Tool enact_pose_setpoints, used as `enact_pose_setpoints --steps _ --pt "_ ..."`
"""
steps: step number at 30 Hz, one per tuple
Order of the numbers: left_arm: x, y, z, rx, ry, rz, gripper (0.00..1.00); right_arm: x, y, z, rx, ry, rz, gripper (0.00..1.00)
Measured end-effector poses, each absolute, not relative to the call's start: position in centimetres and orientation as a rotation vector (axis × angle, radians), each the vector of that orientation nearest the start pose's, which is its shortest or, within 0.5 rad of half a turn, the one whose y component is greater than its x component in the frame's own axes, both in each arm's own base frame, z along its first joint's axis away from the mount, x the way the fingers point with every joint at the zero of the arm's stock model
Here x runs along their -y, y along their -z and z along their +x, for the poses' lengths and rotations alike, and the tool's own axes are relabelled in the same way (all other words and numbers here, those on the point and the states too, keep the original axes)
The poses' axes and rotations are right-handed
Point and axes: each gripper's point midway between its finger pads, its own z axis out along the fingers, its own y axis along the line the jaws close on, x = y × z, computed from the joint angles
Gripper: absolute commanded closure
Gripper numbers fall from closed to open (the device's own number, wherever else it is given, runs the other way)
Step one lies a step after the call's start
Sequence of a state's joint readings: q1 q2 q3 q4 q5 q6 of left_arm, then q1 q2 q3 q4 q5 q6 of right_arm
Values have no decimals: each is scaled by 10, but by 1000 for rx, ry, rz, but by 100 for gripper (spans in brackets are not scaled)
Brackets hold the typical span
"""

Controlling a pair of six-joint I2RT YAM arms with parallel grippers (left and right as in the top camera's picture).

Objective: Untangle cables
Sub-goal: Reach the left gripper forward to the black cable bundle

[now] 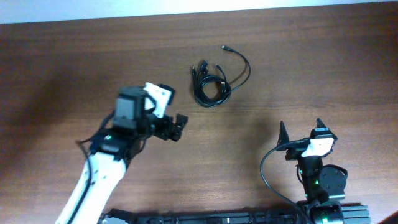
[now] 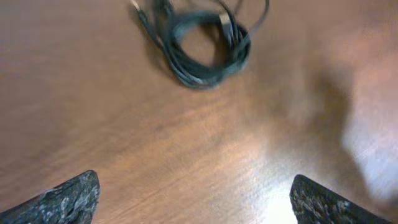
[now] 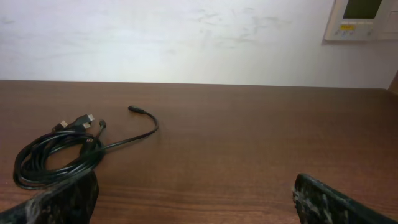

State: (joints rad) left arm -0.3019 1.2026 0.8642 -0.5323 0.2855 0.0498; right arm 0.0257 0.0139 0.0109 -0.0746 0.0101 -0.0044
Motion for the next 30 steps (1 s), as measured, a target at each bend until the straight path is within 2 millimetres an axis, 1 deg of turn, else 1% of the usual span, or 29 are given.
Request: enact_pose_setpoints --steps 4,5,7,8,9,11,13,17,18,21,22,24,26,30 --pt "165 -111 294 -2496 453 662 0 -5 -157 246 -1648 -8 -17 2" --pt "167 -101 292 -2528 452 675 0 -5 -157 246 -1648 -8 -17 1" --pt "167 -91 292 -2559 446 677 0 -5 -157 246 -1648 -8 -17 1" --pt "167 -89 293 -2562 445 677 1 -5 -157 246 -1648 -8 -17 2" --pt "169 -91 297 -2542 447 676 1 -5 -157 246 -1648 -8 -17 1" --pt "173 -99 308 -2483 451 670 1 -5 -157 246 -1648 -8 -17 1" --pt "176 -104 315 -2447 455 658 1 -5 -157 246 -1648 -8 -17 1" --pt "178 -106 320 -2437 470 616 1 -5 -157 246 -1648 -8 -17 1" --pt "178 -104 320 -2447 472 611 1 -5 -157 246 -1648 -8 -17 1" --pt "178 -87 319 -2502 472 601 1 -5 -157 246 -1648 -8 -17 1" --pt "178 -76 318 -2535 469 602 1 -5 -157 246 -1648 -8 -17 1" --pt "177 -63 317 -2572 466 604 1 -5 -157 246 -1648 -7 -18 1" --pt "177 -60 316 -2581 465 604 1 -5 -157 246 -1648 -8 -17 1" --pt "177 -60 316 -2581 465 604 1 -5 -157 246 -1648 -8 -17 1"
